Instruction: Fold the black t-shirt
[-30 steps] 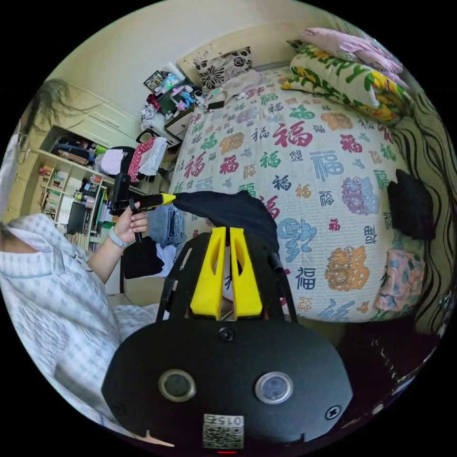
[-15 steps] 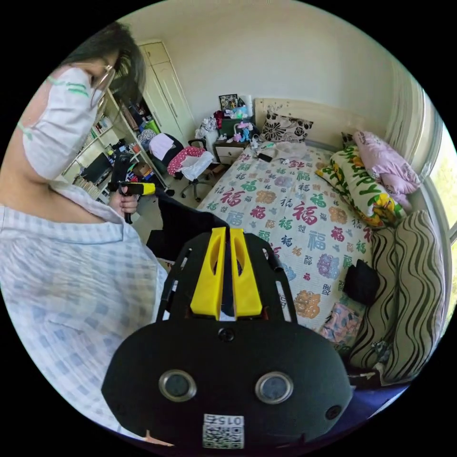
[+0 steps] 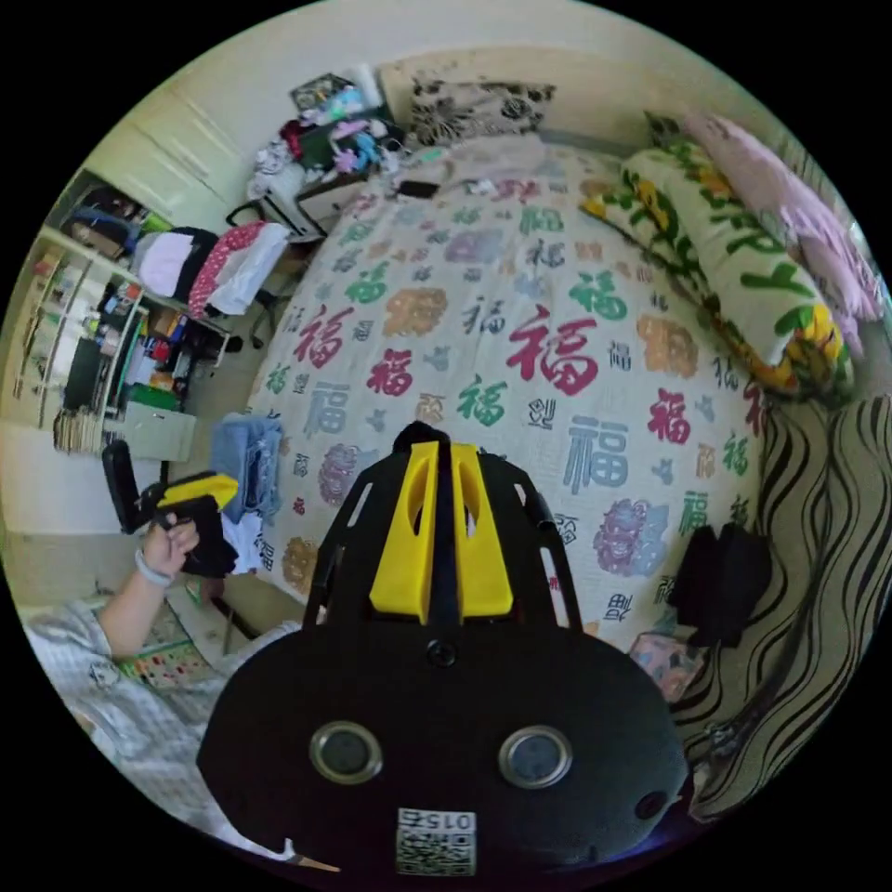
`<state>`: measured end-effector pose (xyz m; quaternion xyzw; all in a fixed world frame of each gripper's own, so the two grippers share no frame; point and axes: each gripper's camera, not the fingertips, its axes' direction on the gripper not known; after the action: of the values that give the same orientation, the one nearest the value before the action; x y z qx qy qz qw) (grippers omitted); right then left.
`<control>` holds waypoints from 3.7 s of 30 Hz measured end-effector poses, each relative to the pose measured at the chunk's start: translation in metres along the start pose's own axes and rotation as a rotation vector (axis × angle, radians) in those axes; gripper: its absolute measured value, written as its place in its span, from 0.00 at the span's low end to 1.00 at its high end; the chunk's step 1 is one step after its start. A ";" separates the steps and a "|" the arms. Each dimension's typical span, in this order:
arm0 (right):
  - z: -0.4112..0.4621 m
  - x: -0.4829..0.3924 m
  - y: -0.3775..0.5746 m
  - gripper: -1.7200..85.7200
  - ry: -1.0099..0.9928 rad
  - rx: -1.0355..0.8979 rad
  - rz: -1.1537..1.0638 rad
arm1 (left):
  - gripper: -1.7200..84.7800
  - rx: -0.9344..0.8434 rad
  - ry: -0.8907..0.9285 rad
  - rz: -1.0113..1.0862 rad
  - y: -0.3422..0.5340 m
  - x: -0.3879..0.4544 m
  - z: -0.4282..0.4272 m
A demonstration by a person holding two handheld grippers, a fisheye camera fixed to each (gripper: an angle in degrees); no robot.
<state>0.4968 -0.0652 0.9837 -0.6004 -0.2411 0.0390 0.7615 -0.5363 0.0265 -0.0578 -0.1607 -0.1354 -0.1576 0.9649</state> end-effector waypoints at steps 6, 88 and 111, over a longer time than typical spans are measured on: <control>0.125 0.088 -0.001 0.09 -0.201 -0.036 0.049 | 0.13 -0.183 -0.028 -0.105 0.001 -0.038 0.159; 0.563 0.344 0.174 0.02 -0.334 -0.254 0.475 | 0.01 -0.193 -0.339 -0.404 0.330 -0.059 0.225; 0.642 0.365 0.222 0.02 -0.260 -0.419 0.434 | 0.02 -0.350 -0.276 -0.494 0.481 -0.127 0.219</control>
<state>0.6033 0.6982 0.9975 -0.7714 -0.2054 0.2265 0.5581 -0.5315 0.5686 -0.0268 -0.3063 -0.2706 -0.3842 0.8278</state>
